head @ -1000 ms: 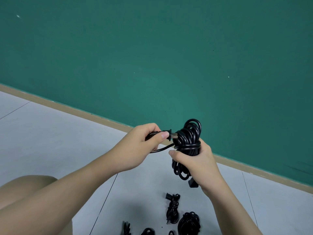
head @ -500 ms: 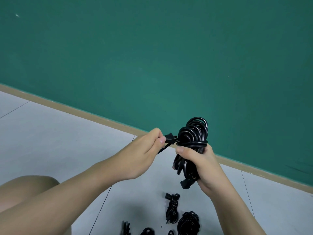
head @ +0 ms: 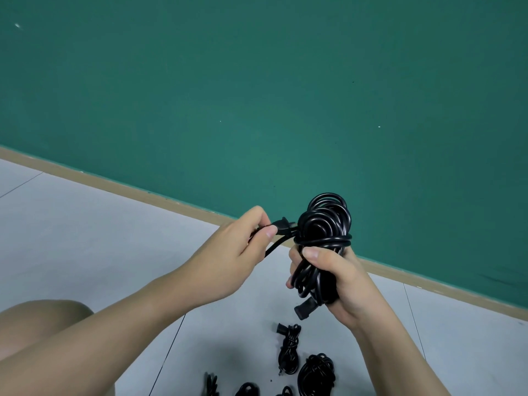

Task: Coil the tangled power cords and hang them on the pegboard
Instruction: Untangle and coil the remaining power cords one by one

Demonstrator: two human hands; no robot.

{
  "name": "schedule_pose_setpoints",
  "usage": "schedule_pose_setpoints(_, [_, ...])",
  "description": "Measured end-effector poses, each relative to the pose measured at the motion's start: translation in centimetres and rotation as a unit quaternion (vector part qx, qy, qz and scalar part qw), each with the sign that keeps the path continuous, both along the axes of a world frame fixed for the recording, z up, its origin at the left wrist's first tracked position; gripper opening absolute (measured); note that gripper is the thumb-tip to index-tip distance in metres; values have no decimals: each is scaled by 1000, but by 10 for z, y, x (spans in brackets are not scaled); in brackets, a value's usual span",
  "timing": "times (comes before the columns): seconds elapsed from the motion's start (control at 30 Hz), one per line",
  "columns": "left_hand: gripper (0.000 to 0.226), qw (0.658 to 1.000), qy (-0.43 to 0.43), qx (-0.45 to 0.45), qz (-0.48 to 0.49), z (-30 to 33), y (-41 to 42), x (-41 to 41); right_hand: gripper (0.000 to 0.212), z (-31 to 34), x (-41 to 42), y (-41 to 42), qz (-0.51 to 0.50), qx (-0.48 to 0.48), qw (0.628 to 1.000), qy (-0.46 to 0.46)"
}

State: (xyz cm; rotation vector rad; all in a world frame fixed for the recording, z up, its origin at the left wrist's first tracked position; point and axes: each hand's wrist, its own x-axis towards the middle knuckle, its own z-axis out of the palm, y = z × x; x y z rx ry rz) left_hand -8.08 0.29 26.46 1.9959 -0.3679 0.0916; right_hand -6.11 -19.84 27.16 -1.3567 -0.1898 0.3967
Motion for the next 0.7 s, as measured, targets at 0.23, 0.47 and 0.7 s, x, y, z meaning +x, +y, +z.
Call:
schedule_pose_setpoints(0.23, [36, 999, 9, 21, -22, 5, 5, -11, 63, -1, 3, -3, -110, -6, 991, 80])
schedule_pose_setpoints(0.47, [36, 982, 185, -38, -22, 3, 3, -13, 38, -13, 9, 1, -169, -12, 975, 140])
schedule_pose_setpoints(0.7, [35, 984, 172, -46, -31, 8, -8, -29, 20, -30, 14, 11, -186, -100, 969, 129])
